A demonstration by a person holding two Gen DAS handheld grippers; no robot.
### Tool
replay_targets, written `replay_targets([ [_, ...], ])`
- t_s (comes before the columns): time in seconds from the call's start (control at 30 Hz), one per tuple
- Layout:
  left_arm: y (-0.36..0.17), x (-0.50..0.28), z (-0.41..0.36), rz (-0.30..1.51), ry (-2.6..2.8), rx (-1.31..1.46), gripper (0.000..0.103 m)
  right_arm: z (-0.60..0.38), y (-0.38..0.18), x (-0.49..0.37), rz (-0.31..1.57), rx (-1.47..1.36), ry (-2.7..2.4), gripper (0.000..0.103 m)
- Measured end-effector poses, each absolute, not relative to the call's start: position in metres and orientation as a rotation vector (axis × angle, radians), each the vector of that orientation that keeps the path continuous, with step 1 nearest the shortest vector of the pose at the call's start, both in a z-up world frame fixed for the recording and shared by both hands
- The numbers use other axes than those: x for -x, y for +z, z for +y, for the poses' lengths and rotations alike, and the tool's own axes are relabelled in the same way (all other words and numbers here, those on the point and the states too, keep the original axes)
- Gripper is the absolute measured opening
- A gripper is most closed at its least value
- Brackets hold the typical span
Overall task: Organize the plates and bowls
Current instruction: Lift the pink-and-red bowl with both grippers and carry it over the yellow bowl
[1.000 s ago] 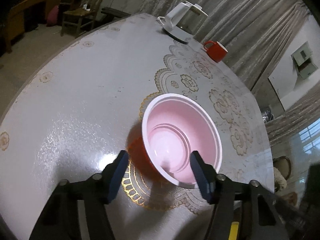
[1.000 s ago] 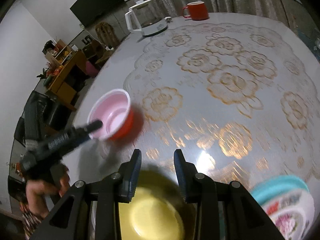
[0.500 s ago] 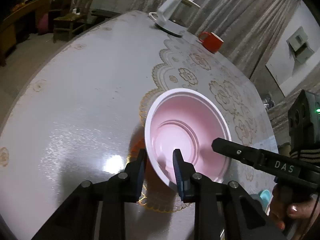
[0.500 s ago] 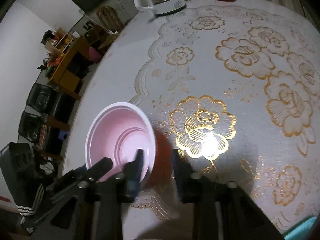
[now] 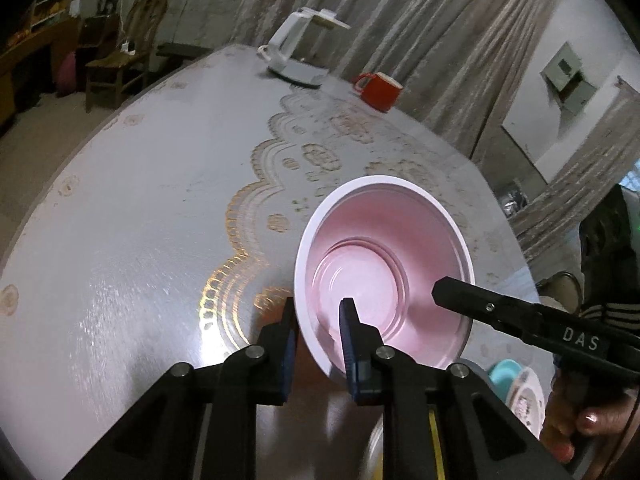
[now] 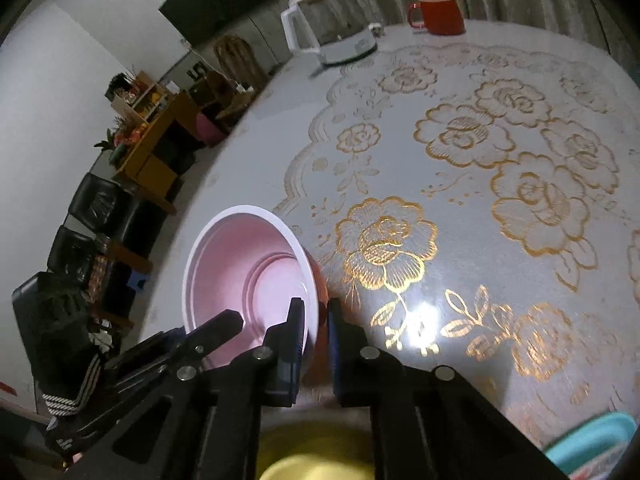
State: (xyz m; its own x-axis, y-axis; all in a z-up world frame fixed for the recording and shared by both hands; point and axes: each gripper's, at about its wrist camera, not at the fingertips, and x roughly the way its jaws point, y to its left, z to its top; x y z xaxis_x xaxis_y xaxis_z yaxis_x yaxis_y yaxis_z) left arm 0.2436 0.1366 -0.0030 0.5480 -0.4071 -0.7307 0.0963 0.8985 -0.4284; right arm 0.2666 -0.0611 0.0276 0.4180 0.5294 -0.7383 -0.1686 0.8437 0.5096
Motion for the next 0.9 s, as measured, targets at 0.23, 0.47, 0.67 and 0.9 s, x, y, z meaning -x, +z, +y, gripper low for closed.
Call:
replay_targets([
  [0.23, 0.02, -0.2, 0.122, 0.893, -0.367, 0.357, 0.02, -0.082, 0.056, -0.214, 0.957, -0.394, 0.445, 0.01],
  [0.47, 0.032, -0.155, 0.099, 0.876, -0.426, 0.341, 0.02, -0.111, 0.056, -0.165, 0.926, -0.465, 0.446, 0.011],
  [0.67, 0.029, -0.127, 0.08, 0.877, -0.459, 0.311, 0.02, -0.136, 0.043, -0.121, 0.917, -0.546, 0.42, 0.011],
  [0.9, 0.015, -0.115, 0.078, 0.898, -0.433, 0.303, 0.02, -0.137, 0.021, -0.102, 0.959, -0.573, 0.414, 0.012],
])
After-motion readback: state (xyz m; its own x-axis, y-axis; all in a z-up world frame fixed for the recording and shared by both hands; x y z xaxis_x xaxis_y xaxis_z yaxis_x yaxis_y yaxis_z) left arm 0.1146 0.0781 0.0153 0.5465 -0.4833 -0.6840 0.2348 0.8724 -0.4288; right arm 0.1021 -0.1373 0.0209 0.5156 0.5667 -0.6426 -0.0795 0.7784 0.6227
